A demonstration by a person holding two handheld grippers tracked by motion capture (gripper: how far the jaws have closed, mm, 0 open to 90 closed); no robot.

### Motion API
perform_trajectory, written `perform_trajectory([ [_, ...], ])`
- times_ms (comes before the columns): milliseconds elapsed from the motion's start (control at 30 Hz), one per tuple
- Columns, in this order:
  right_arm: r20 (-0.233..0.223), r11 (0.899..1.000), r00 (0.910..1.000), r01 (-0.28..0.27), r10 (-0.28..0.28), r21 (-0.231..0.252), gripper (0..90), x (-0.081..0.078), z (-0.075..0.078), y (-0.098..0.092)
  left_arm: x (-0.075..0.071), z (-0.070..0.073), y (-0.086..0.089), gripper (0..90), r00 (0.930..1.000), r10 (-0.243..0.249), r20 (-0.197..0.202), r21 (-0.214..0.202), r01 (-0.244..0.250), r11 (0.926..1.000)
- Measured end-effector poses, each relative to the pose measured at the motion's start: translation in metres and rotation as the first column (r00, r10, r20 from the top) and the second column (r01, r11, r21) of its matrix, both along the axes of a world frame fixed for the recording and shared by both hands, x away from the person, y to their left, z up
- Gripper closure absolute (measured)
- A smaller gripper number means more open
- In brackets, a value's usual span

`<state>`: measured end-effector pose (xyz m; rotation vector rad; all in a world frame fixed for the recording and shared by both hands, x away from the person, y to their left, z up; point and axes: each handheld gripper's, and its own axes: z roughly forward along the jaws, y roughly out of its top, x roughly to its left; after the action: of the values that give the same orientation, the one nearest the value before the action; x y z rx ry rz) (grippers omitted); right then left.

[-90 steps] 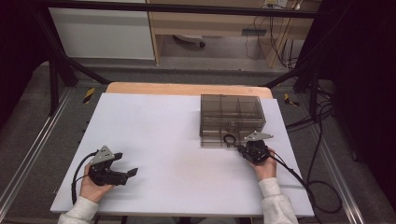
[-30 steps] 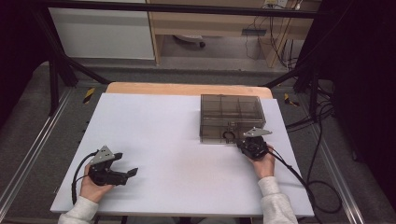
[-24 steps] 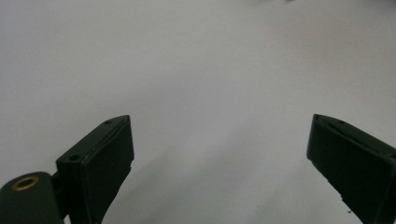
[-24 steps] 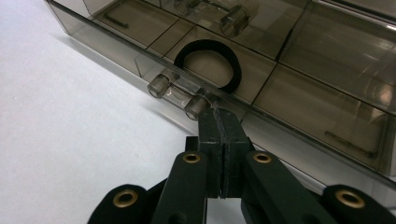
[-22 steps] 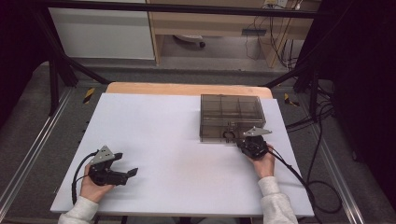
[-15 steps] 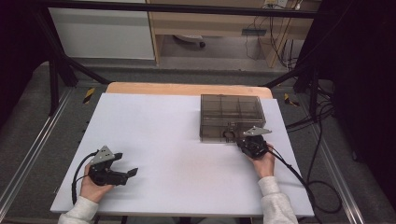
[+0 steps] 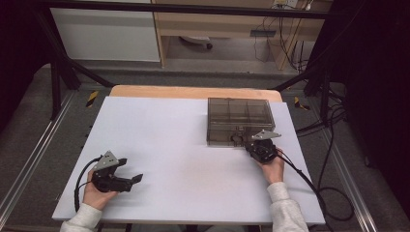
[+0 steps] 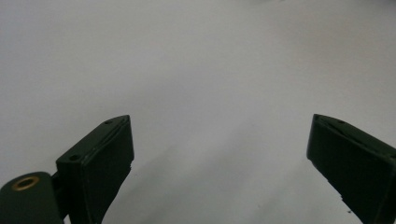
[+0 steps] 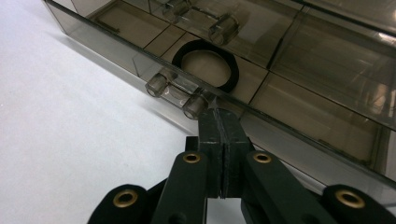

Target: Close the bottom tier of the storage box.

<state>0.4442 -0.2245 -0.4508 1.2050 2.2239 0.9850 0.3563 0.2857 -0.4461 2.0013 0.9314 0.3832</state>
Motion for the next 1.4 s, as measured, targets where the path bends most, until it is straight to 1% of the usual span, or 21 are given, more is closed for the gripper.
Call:
perform_trajectory([
  [367,0.005,1.000,0.9999,0.010,-0.010,0.004,89.8,0.002,0.000,0.000,0.000,0.000,0.000,7.1,1.0000,-0.002,0.000,0.002,0.002,1.0000],
  [1067,0.015,1.000,0.9998,0.011,-0.011,-0.004,89.8,0.008,-0.001,-0.001,0.000,0.000,0.000,7.0,1.0000,0.001,-0.001,0.000,-0.001,1.0000],
  [1400,0.022,1.000,0.9996,0.018,-0.018,0.007,89.8,0.012,-0.001,0.000,0.000,0.000,0.000,7.1,1.0000,0.003,0.000,0.001,-0.003,1.0000],
])
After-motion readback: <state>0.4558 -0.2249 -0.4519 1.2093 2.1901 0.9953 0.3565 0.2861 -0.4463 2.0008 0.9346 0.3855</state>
